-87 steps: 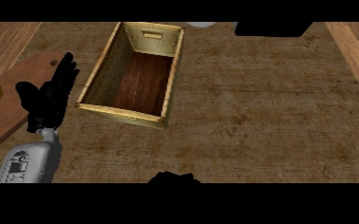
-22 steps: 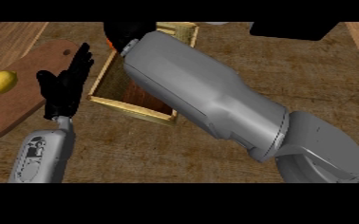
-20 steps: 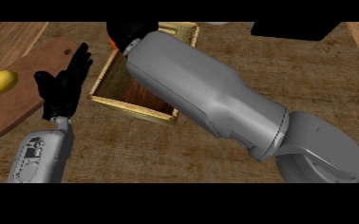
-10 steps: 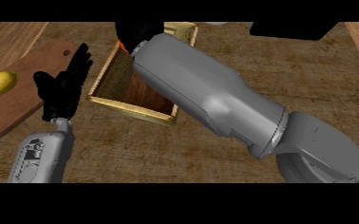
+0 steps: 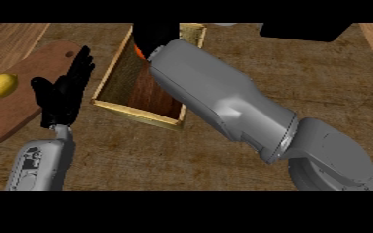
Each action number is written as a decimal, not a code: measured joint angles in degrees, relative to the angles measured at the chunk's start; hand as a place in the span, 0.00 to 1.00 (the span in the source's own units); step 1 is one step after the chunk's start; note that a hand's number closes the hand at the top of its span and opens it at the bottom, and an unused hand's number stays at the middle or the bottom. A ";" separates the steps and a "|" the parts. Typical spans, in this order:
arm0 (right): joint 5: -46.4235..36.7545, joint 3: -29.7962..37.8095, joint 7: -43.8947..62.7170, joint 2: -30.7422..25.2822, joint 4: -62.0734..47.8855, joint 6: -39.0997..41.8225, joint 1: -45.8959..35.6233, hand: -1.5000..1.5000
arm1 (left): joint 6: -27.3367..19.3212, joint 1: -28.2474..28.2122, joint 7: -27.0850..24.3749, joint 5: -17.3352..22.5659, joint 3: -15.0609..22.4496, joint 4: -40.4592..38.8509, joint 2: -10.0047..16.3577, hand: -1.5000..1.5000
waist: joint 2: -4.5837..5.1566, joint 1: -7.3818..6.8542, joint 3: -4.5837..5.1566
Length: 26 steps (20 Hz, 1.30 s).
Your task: Pick the squash from the placemat and place it in the basket
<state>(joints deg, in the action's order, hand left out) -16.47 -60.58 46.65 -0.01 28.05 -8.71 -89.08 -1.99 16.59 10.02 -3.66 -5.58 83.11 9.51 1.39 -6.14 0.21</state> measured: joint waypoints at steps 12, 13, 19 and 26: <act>4.50 0.11 -0.15 -0.01 -0.08 2.09 2.43 1.00 | -0.52 -0.53 -0.33 -0.53 0.52 0.55 -0.68 0.50 | 0.06 0.00 -0.01; 4.96 0.19 0.04 0.00 -0.25 2.32 2.71 1.00 | -0.31 -0.42 0.01 -0.28 0.31 0.75 -0.45 0.50 | 0.05 -0.01 -0.01; 7.23 -0.16 4.71 0.01 0.12 4.07 3.71 0.00 | -0.06 -0.37 0.30 -0.04 -0.28 0.53 0.12 0.50 | -0.09 0.23 -0.03; 8.08 1.98 5.61 -0.03 1.33 -4.73 2.50 0.00 | 0.12 0.61 0.41 0.37 -0.87 -0.15 0.40 0.50 | -0.13 0.54 -0.06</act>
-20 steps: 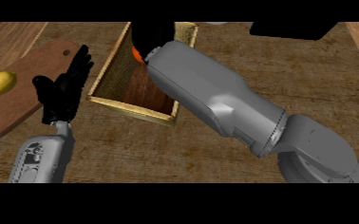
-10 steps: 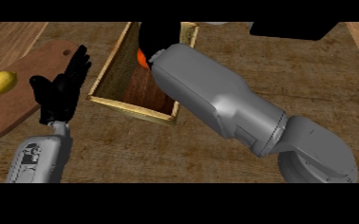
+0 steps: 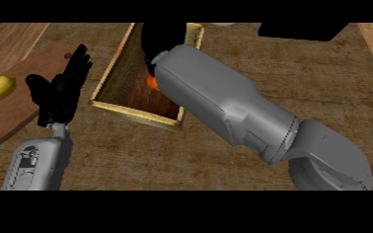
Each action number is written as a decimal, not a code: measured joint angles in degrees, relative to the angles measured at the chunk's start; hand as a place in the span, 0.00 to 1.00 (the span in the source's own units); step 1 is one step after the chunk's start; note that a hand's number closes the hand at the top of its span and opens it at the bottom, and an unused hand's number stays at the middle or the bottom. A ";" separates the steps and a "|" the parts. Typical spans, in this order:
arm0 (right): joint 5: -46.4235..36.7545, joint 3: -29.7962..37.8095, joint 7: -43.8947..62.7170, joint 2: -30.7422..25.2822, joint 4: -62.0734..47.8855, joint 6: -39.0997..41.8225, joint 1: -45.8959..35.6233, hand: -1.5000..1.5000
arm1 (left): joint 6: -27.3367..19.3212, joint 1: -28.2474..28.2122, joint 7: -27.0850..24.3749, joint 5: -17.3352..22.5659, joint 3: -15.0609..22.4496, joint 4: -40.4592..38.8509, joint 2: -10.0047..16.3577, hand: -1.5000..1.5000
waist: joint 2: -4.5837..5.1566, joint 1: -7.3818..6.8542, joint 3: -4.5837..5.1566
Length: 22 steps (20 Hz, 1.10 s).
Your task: Pick the squash from the placemat and place it in the basket
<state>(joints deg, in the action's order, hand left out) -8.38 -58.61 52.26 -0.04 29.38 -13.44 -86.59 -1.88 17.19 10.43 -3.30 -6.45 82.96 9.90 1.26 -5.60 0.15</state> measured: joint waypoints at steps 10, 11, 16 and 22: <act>1.99 8.50 -0.72 -0.13 1.48 -18.83 -1.51 0.00 | -1.10 -0.52 -0.53 -0.33 -1.08 -0.89 0.20 0.50 | -0.61 2.16 -0.08; 2.16 9.48 -0.77 -0.15 1.35 -20.09 -1.49 0.00 | -1.07 -1.07 -0.81 -0.36 -1.11 -0.91 0.21 0.50 | -0.69 2.44 -0.09; 3.08 14.01 -0.47 -1.21 4.20 -25.50 0.46 0.00 | -0.81 -3.00 -1.82 0.03 -2.18 -1.03 0.91 0.50 | -1.26 4.37 -0.14; 2.68 17.00 -1.66 -5.49 13.83 -28.14 9.40 0.00 | -1.06 -4.90 -1.90 0.65 -3.56 -0.16 1.37 0.50 | -1.72 6.30 -0.19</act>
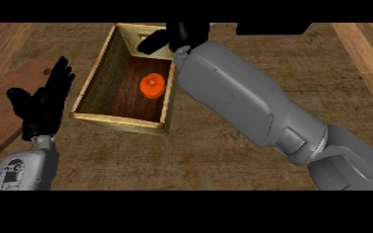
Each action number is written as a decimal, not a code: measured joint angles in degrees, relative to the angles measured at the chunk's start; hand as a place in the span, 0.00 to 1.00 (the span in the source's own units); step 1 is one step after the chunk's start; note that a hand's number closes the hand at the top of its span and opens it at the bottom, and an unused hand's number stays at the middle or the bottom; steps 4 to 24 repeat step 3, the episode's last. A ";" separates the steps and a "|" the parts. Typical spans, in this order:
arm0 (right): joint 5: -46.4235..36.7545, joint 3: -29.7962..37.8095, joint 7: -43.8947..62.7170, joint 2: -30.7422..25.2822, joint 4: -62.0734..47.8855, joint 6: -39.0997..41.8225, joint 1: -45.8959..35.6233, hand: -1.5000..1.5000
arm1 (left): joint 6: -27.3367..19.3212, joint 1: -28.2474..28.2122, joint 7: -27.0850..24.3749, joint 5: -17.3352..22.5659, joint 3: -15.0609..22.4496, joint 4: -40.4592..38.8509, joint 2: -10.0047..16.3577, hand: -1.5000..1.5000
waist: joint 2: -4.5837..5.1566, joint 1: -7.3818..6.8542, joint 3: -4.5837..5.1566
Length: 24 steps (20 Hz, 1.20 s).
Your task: Pick the squash from the placemat and place it in the basket
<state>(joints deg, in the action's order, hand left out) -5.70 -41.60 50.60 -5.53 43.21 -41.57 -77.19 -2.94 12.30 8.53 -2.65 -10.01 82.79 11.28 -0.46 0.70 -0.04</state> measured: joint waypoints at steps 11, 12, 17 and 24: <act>-1.16 0.16 -0.61 -2.73 7.85 -0.83 5.99 0.00 | 0.43 -1.33 0.38 0.50 -0.42 1.36 0.41 0.50 | -0.13 0.37 -0.01; -1.16 0.16 -0.61 -2.73 7.85 -0.83 5.99 0.00 | 0.43 -1.33 0.38 0.50 -0.42 1.36 0.41 0.50 | -0.13 0.37 -0.01; -1.16 0.16 -0.61 -2.73 7.85 -0.83 5.99 0.00 | 0.43 -1.33 0.38 0.50 -0.42 1.36 0.41 0.50 | -0.13 0.37 -0.01; -1.16 0.16 -0.61 -2.73 7.85 -0.83 5.99 0.00 | 0.43 -1.33 0.38 0.50 -0.42 1.36 0.41 0.50 | -0.13 0.37 -0.01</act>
